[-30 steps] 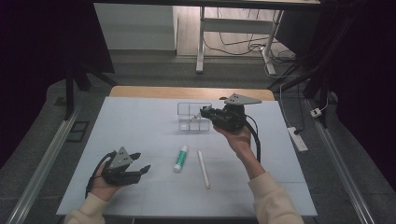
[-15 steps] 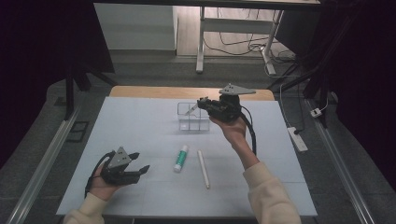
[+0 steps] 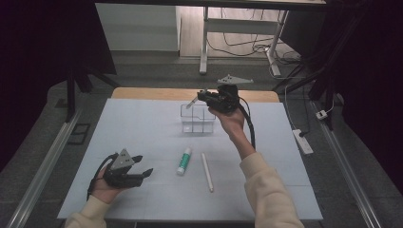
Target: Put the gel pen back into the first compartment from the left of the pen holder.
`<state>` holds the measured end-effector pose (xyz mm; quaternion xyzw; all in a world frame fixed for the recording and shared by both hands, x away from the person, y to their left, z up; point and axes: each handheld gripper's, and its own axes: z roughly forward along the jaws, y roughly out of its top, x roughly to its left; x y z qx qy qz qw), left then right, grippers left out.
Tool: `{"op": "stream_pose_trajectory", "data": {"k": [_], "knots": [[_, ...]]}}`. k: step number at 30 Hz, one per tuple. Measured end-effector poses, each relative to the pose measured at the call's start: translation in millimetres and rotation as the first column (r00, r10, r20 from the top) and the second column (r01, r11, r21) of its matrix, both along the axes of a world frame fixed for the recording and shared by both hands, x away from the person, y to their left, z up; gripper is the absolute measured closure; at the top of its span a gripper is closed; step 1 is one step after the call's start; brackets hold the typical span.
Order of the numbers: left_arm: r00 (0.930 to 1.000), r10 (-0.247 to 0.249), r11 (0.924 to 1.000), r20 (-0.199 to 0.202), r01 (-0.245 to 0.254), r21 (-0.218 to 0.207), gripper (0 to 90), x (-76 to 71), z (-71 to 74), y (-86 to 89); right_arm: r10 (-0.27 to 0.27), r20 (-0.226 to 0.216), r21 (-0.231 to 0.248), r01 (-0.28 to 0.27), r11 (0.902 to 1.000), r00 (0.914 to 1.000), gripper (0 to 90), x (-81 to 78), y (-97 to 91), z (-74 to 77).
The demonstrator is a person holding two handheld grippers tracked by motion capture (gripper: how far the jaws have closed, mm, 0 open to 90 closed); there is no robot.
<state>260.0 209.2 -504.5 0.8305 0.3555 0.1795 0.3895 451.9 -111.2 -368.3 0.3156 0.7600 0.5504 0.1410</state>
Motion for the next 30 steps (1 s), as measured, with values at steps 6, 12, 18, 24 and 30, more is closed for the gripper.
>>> {"op": "stream_pose_trajectory", "data": {"k": [6,12,18,24,30], "knots": [[1.0000,-0.006,0.9999,-0.002,0.006,-0.009,35.6,0.4,-0.2,-0.4,-0.022,-0.031,-0.034,0.021,0.9992,0.9993,79.2,12.0,8.8,-6.6],[0.9999,-0.008,1.0000,-0.008,0.008,-0.002,35.5,1.8,-1.6,-0.4,-0.041,-0.063,-0.071,0.037,0.9968,0.9972,79.1,21.0,16.7,-18.7],[0.9999,-0.011,0.9999,-0.011,0.011,0.002,35.5,2.1,-2.3,-1.4,-0.052,-0.098,-0.099,0.043,0.9941,0.9939,78.9,27.5,21.4,-31.4],[0.9999,-0.008,1.0000,-0.011,0.008,-0.002,35.4,2.1,-2.3,-0.5,-0.045,-0.131,-0.123,0.029,0.9919,0.9903,64.9,29.7,26.4,-41.3],[0.9998,-0.008,1.0000,-0.016,0.008,-0.004,35.4,3.3,-2.9,0.1,-0.044,-0.100,-0.110,0.033,0.9934,0.9940,46.2,16.8,12.5,-38.5]]}}
